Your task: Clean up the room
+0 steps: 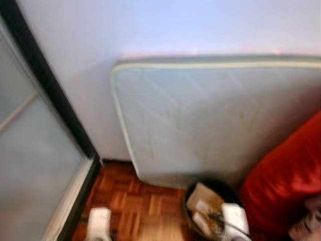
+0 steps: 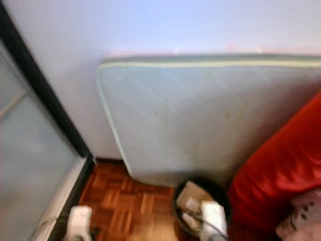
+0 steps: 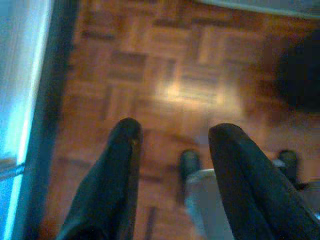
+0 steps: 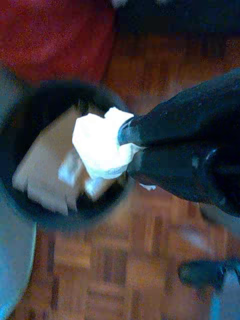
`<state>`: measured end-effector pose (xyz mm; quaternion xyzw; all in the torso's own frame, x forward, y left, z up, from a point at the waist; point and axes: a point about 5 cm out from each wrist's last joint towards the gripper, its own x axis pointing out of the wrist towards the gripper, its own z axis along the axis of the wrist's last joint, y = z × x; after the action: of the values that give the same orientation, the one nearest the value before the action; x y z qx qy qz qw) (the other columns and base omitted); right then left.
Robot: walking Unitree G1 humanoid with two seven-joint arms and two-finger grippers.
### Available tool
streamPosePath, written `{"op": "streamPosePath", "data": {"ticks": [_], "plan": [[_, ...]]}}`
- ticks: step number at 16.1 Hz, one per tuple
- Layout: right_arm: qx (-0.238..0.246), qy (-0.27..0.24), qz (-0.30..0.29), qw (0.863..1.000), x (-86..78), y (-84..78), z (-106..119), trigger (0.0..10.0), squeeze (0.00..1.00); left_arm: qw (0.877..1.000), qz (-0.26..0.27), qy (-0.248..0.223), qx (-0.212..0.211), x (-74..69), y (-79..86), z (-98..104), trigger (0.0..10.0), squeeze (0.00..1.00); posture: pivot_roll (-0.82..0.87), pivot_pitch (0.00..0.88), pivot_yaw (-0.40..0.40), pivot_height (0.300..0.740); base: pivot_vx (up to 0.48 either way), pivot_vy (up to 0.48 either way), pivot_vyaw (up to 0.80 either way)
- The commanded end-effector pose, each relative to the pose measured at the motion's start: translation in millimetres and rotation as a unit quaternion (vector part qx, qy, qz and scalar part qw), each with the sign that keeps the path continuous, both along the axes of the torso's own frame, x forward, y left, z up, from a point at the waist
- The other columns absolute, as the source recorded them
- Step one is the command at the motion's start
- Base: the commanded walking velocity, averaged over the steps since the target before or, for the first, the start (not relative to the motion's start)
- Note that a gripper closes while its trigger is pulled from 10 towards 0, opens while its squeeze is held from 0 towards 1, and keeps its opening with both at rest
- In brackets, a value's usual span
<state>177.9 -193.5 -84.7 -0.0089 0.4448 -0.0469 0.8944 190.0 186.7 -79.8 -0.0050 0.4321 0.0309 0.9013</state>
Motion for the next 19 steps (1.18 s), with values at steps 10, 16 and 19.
{"op": "streamPosePath", "data": {"ticks": [10, 16, 19], "plan": [[0.018, -0.02, 0.004, 1.0, 12.7, 14.7, 4, 10.0, 0.0, 1.0, 0.008, 0.012, 0.015, -5.6, 14.2, -1, 10.0, 0.0, -0.01, 0.009, 0.033, 0.74, 0.266, 0.0, -0.27], [0.019, -0.044, 0.002, 0.999, 21.8, 13.8, 10, 10.0, 0.0, 1.0, 0.014, 0.007, 0.012, -5.8, 13.4, -1, 10.0, 0.0, -0.01, 0.007, 0.029, 0.74, 0.086, 0.0, 0.0], [0.016, -0.063, -0.004, 0.998, 31.5, 11.8, 16, 10.0, 0.0, 1.0, 0.015, 0.006, 0.01, -6.0, 12.8, -1, 10.0, 0.0, -0.01, 0.012, 0.027, 0.74, 0.0, 0.0, 0.0]]}}
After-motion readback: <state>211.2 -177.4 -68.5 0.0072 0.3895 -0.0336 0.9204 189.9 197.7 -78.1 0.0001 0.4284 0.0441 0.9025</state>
